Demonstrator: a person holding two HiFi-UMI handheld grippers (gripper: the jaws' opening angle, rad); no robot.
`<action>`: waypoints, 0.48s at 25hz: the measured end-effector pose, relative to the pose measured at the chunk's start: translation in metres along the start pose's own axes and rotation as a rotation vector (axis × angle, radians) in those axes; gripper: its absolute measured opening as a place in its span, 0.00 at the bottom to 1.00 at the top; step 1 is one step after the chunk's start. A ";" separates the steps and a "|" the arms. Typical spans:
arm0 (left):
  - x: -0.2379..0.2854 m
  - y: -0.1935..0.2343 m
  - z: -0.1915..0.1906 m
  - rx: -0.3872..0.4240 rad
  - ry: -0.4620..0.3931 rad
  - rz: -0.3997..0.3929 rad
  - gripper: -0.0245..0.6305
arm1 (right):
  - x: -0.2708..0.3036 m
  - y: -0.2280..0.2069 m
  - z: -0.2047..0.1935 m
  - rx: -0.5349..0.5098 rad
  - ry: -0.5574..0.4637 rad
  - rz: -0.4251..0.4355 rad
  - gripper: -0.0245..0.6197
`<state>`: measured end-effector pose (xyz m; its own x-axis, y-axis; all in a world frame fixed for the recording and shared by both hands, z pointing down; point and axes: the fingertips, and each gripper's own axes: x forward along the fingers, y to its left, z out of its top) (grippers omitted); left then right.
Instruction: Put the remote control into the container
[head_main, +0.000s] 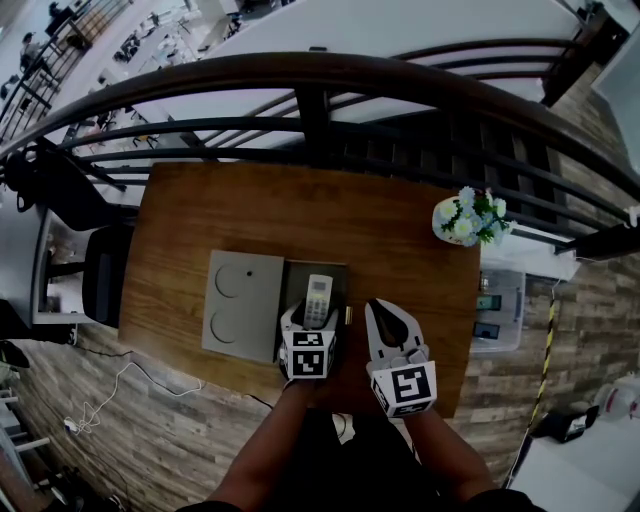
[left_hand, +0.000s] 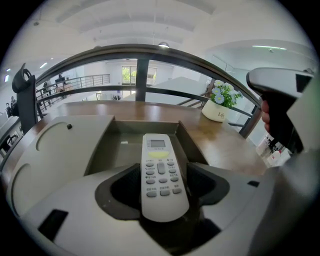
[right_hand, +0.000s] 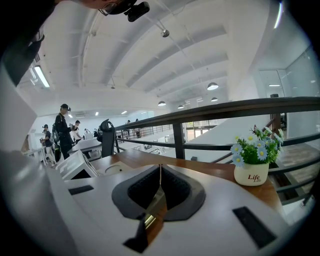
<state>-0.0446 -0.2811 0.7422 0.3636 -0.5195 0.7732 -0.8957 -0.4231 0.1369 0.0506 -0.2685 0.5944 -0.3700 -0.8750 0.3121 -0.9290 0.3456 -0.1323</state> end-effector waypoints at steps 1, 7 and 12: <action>0.000 0.000 0.000 0.002 -0.001 0.002 0.49 | 0.000 0.001 0.001 0.000 -0.003 0.001 0.08; -0.011 0.002 0.004 0.037 -0.043 0.030 0.49 | -0.003 0.004 0.009 -0.013 -0.016 0.006 0.08; -0.037 0.000 0.025 0.062 -0.127 0.032 0.49 | -0.009 0.009 0.016 -0.018 -0.028 0.014 0.09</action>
<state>-0.0522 -0.2801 0.6982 0.3679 -0.6214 0.6917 -0.8913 -0.4478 0.0718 0.0454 -0.2631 0.5758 -0.3824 -0.8794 0.2836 -0.9240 0.3633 -0.1192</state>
